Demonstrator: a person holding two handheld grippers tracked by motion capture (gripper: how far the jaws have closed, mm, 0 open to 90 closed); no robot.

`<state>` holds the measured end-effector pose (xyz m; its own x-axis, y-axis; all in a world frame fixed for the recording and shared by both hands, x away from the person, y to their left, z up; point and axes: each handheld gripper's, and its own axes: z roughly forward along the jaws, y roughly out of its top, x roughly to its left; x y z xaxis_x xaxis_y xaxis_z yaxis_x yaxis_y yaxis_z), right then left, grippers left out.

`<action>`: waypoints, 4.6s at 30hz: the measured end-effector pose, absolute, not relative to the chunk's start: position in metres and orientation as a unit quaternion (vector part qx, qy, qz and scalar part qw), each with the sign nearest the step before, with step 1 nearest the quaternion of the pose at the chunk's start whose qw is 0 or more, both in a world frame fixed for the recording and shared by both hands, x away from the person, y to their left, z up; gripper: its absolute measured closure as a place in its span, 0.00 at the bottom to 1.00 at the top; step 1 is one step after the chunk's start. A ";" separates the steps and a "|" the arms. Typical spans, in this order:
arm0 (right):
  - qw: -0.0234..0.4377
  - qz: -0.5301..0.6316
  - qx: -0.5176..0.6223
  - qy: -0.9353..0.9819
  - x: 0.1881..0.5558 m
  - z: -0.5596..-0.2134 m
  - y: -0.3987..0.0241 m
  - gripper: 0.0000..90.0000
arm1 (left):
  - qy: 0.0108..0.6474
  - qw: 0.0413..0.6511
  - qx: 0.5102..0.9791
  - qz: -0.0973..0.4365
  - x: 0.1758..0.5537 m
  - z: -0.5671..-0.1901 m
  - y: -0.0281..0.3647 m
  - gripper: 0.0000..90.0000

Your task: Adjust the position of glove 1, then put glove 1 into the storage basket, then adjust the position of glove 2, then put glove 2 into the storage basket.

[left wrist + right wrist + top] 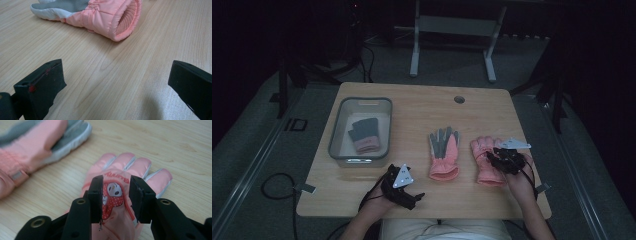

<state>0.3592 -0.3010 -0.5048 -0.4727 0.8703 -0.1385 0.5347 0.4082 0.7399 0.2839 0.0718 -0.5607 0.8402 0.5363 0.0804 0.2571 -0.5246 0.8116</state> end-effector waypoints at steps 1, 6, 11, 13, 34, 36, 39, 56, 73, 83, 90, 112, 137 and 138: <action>0.267 0.312 0.438 0.800 0.361 -0.507 -0.301 0.70 | 0.231 0.430 0.858 0.163 0.284 -0.561 0.071 0.00; 0.262 0.298 0.438 0.807 0.364 -0.525 -0.303 0.62 | 0.234 0.426 0.859 0.161 0.284 -0.561 0.072 0.00; 0.238 0.319 0.445 0.802 0.364 -0.531 -0.307 0.53 | 0.233 0.425 0.860 0.161 0.284 -0.561 0.071 0.00; 0.234 0.314 0.444 0.806 0.366 -0.531 -0.304 0.50 | 0.231 0.425 0.860 0.162 0.284 -0.561 0.071 0.00; 0.281 0.276 0.499 0.772 0.368 -0.502 -0.284 0.95 | 0.229 0.420 0.863 0.164 0.284 -0.562 0.071 0.00; 0.286 0.285 0.501 0.765 0.367 -0.492 -0.281 0.95 | 0.229 0.422 0.862 0.164 0.284 -0.561 0.071 0.00; 0.288 0.306 0.496 0.760 0.366 -0.474 -0.274 0.95 | 0.229 0.422 0.862 0.163 0.285 -0.562 0.071 0.00; 0.284 0.366 0.465 0.754 0.368 -0.427 -0.196 0.95 | 0.225 0.422 0.862 0.167 0.283 -0.562 0.070 0.00; 0.259 0.337 0.471 0.773 0.361 -0.459 -0.139 0.95 | 0.220 0.418 0.865 0.169 0.283 -0.562 0.069 0.00; 0.235 0.310 0.466 0.795 0.369 -0.495 -0.140 0.94 | 0.221 0.417 0.866 0.167 0.283 -0.562 0.069 0.00; 0.228 0.309 0.465 0.798 0.369 -0.494 -0.170 0.93 | 0.223 0.416 0.866 0.167 0.283 -0.562 0.068 0.00; 0.203 0.370 0.439 0.793 0.359 -0.461 -0.188 0.69 | 0.227 0.414 0.866 0.166 0.284 -0.562 0.069 0.00; 0.217 0.396 0.402 0.797 0.354 -0.443 -0.226 0.65 | 0.260 0.475 0.828 0.145 0.287 -0.523 0.056 0.00; 0.216 0.397 0.399 0.798 0.355 -0.443 -0.228 0.65 | 0.261 0.479 0.826 0.143 0.289 -0.519 0.055 0.00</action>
<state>0.3548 -0.2279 -0.4428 -0.5887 0.8079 -0.0272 0.4658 0.3666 0.8054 0.2885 0.0546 -0.5191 0.8225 0.5686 -0.0132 0.2940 -0.4052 0.8657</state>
